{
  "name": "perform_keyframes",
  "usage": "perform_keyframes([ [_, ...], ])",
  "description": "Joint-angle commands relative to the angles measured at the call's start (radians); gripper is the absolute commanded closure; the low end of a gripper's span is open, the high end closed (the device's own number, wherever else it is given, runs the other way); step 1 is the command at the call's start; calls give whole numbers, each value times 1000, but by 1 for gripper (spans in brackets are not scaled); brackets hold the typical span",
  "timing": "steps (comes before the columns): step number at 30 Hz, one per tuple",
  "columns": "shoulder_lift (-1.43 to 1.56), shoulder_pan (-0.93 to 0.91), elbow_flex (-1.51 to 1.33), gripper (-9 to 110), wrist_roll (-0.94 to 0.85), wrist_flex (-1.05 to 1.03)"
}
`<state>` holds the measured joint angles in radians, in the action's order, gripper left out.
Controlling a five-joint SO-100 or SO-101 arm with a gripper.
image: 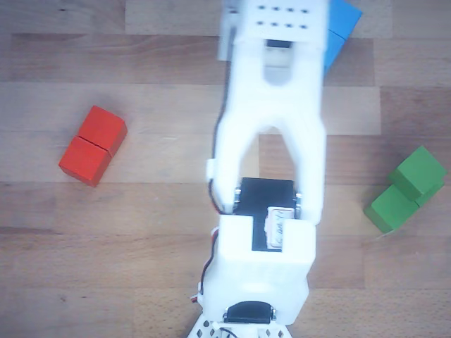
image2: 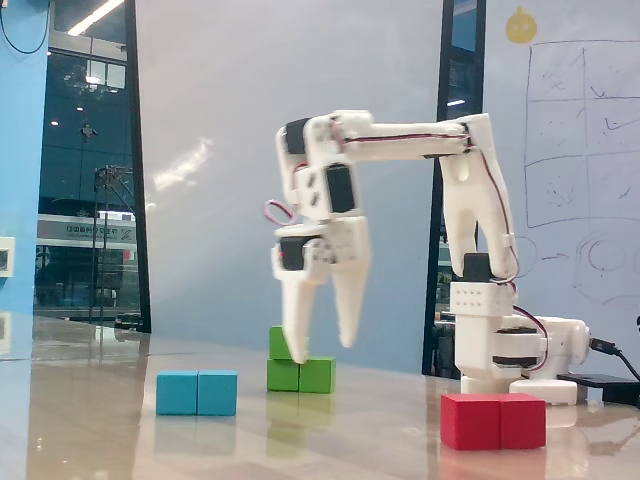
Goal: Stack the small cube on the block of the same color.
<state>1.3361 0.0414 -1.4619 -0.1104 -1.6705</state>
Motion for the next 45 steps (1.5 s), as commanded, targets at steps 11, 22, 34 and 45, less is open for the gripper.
perform_keyframes([
  [11, 476, 87, -198, 78, 120, 107],
  [22, 992, 87, -833, 83, 135, 483],
  [34, 1419, 15, -1275, 98, 120, 693],
  [45, 1825, -18, -1572, 101, 117, 706],
])
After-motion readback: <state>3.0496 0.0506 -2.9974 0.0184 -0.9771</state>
